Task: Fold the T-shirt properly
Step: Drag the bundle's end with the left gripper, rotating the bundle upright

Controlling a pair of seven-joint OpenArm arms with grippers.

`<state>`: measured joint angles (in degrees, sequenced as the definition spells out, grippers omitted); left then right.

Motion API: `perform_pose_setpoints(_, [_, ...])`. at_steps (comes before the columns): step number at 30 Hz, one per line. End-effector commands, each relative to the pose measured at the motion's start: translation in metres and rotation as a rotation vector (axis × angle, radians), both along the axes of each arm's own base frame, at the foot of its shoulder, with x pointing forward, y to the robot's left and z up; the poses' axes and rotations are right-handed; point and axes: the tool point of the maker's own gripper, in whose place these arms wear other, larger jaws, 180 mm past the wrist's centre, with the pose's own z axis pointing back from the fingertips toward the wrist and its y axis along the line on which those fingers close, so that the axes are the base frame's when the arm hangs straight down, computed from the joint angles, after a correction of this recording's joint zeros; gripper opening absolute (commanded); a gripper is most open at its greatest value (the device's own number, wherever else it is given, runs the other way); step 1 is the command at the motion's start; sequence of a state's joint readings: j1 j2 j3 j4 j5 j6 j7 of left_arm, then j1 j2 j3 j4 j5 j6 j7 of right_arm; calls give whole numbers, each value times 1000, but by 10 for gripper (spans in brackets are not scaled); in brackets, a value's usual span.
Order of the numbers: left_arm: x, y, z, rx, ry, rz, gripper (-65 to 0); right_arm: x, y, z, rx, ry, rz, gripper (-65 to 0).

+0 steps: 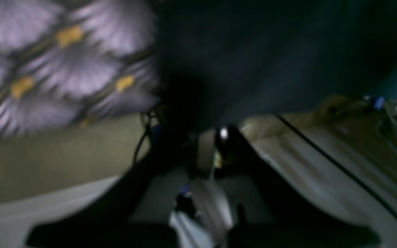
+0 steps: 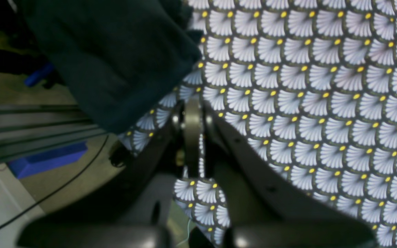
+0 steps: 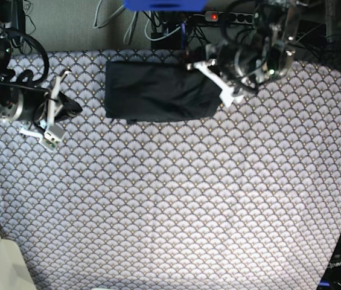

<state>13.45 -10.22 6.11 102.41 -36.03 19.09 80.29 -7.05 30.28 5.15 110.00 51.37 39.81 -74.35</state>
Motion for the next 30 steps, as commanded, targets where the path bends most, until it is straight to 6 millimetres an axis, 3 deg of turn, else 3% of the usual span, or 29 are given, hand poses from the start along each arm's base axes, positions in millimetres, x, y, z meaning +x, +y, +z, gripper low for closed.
perform_pose_setpoints(1, [7, 3, 1, 14, -20, 6, -650, 7, -1, 10, 7, -38, 5, -650])
perform_pose_setpoints(12, [52, -6, -2, 23, -50, 36, -650, 6, -1, 10, 5, -36, 6, -650])
perform_pose_setpoints(21, [105, -31, 25, -37, -142, 48, -650, 7, -1, 10, 8, -39, 5, -650])
perform_pose_setpoints(26, [149, -22, 14, 3, -238, 141, -650, 6, 0, 9, 9, -36, 8, -650])
perform_pose_setpoints(30, [157, -17, 13, 14, -240, 150, -650, 5, 0, 9, 10, -34, 7, -650])
